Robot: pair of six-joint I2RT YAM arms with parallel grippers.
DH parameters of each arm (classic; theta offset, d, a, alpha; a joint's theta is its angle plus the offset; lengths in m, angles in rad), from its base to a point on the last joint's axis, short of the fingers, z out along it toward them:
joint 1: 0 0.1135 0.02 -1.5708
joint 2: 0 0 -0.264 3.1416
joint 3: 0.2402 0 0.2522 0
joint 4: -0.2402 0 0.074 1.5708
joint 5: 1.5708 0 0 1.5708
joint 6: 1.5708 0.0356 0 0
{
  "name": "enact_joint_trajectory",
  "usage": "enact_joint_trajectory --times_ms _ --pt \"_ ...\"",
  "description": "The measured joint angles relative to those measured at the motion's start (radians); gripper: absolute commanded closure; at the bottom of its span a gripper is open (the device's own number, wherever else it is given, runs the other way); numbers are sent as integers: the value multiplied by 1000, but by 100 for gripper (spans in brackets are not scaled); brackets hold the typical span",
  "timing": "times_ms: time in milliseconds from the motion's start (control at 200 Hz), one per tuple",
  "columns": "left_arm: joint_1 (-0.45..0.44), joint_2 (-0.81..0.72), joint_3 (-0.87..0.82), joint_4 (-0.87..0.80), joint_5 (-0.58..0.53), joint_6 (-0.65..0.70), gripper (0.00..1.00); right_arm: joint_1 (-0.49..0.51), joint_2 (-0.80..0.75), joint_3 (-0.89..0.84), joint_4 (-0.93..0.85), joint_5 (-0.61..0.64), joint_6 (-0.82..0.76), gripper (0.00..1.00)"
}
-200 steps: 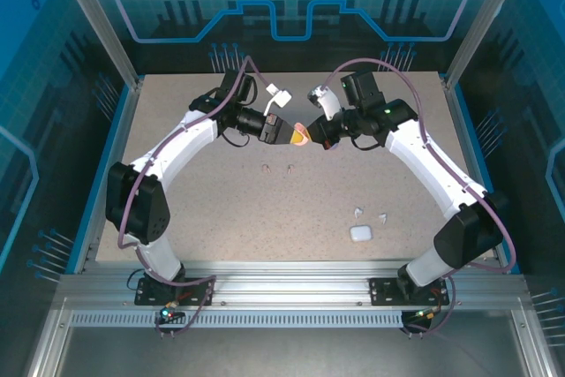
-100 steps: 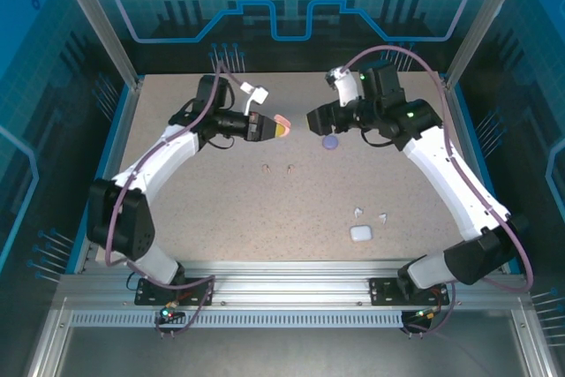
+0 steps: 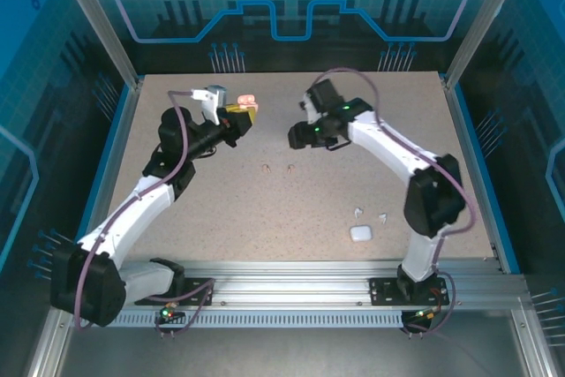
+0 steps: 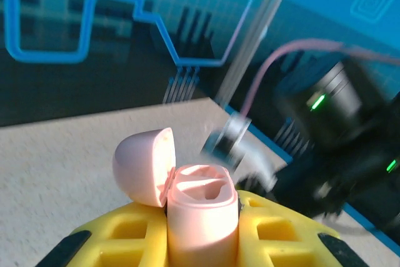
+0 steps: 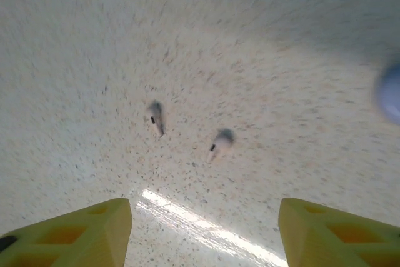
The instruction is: Insert the wireless bluetooth earbuds into the charging case
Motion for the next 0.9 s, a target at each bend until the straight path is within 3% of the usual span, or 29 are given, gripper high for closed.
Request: enact_joint_trajectory --times_ms 180,410,900 --pt "0 -50 2 75 -59 -12 100 99 203 209 -36 1 -62 47" --pt "0 -62 5 93 -105 -29 100 139 410 434 -121 44 -106 52" --pt "0 -101 43 89 -113 -29 100 193 583 562 -251 118 -136 56"
